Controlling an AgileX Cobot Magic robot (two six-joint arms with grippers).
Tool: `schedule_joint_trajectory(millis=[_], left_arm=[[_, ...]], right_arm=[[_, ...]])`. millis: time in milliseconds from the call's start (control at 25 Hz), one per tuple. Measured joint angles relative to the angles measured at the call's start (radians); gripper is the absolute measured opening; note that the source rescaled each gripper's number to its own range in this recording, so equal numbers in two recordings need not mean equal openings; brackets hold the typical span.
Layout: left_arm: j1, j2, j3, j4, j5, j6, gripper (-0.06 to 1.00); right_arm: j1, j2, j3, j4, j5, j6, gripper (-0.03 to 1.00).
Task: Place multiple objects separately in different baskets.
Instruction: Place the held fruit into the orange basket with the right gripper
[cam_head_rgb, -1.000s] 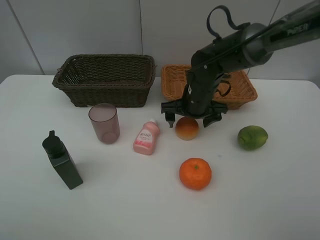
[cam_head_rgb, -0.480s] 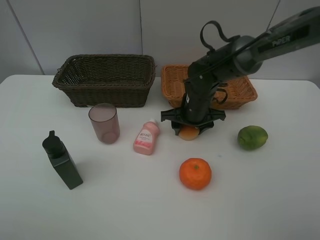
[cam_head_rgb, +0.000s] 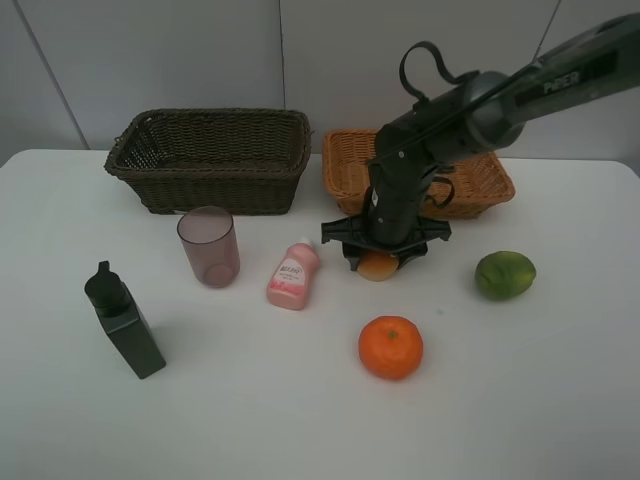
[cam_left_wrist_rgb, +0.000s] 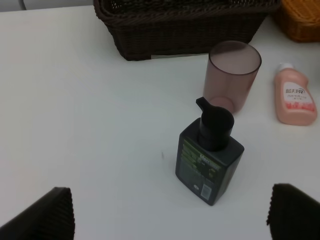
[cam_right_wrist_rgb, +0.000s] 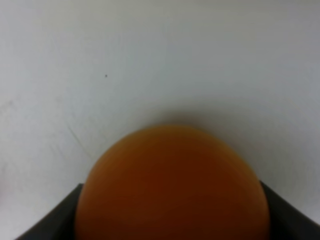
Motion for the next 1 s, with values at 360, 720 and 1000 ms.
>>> schedule_joint_trajectory(millis=[360, 720, 1000], left_arm=[[0.0, 0.0, 0.0, 0.0, 0.0, 0.0, 1.0], [0.0, 0.0, 0.0, 0.0, 0.0, 0.0, 1.0], [0.0, 0.0, 0.0, 0.0, 0.0, 0.0, 1.0]], right_arm=[[0.001, -0.005, 0.0, 0.0, 0.03, 0.0, 0.0], [0.001, -0.155, 0.0, 0.004, 0.228, -0.169, 0.0], [0.001, -0.229, -0.03, 0.014, 0.312, -0.252, 0.0]])
